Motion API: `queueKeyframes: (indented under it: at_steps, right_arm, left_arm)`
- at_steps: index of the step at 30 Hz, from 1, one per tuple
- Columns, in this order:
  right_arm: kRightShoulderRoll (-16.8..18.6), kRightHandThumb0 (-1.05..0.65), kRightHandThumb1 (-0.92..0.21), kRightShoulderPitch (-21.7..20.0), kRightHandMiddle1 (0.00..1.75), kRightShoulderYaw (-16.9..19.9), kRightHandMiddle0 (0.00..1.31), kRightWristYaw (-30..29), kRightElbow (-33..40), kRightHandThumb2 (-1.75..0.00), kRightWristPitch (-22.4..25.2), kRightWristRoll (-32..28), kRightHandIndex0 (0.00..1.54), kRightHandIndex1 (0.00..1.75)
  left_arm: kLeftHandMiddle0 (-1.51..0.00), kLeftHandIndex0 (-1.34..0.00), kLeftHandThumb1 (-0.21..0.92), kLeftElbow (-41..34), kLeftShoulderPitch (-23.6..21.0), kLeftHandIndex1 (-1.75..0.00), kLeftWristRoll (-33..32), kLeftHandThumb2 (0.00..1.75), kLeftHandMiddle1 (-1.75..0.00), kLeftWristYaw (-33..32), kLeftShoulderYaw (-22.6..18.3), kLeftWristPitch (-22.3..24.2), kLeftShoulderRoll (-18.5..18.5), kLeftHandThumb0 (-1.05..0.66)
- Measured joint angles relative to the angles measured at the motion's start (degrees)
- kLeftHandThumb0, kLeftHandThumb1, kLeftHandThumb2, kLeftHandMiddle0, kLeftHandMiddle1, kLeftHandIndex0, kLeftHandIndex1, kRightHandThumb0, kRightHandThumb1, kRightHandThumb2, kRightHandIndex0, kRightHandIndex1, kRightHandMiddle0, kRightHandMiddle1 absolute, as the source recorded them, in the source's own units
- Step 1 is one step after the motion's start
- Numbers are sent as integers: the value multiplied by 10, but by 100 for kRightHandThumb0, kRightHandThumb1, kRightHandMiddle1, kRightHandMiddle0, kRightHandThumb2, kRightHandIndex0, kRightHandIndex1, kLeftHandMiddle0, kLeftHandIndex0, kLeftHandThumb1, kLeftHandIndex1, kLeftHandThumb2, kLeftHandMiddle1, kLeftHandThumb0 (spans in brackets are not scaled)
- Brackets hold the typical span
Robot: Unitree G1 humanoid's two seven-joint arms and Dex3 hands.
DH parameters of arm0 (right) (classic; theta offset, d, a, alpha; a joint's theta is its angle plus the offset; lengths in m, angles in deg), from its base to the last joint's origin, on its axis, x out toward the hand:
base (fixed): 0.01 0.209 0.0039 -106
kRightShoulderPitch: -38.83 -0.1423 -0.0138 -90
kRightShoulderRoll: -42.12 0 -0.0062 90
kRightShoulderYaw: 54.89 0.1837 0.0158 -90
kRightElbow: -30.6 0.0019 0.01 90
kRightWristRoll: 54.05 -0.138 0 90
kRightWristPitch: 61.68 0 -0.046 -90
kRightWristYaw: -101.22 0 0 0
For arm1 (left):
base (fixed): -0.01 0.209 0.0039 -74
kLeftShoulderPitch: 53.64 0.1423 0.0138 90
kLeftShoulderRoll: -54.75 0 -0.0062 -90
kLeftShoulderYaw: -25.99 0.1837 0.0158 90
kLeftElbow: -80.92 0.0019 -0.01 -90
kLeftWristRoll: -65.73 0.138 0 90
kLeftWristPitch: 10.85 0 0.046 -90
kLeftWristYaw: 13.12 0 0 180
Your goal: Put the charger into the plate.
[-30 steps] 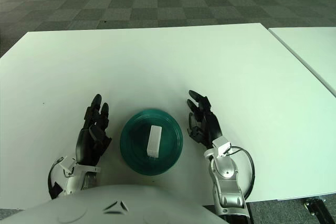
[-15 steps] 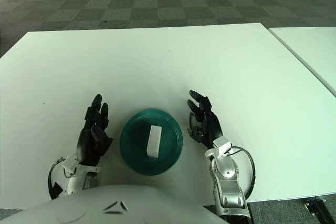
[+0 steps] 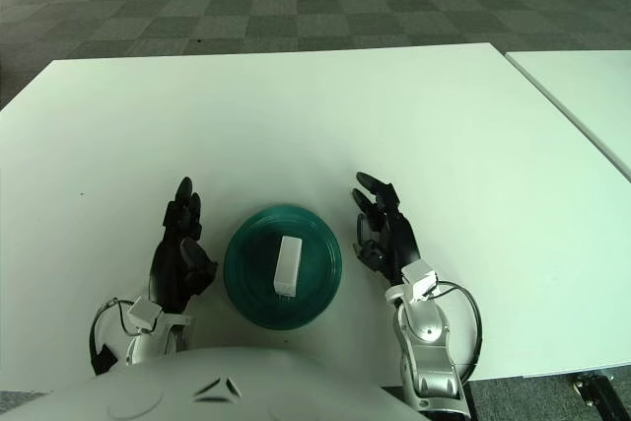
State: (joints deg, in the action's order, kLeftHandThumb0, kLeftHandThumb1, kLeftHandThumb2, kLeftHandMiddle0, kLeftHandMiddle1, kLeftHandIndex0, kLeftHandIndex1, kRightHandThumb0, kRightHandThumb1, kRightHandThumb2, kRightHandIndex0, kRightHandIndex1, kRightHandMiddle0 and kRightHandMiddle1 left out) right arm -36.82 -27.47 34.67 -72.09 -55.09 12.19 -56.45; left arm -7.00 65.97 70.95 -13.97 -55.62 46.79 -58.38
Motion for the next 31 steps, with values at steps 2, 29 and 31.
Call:
queueKeyframes:
  at_steps: [2, 29, 31]
  right_arm:
    - [6, -81, -92, 3, 67, 0, 0, 3, -6, -74, -13, -9, 27, 0]
    - [56, -77, -92, 20, 72, -4, 0, -8, -37, -87, -141, -4, 20, 0]
    - [57, -78, -92, 20, 68, -4, 0, -15, -37, -88, -152, 1, 19, 0]
  left_arm:
    - [0, 0, 92, 1, -1, -1, 2, 118, 0, -2, 1, -3, 0, -105]
    - [0, 0, 92, 0, -2, 0, -43, 113, 0, 35, 4, -27, 14, -102]
    - [0, 0, 92, -1, -2, 0, -48, 113, 0, 37, 3, -25, 14, -101]
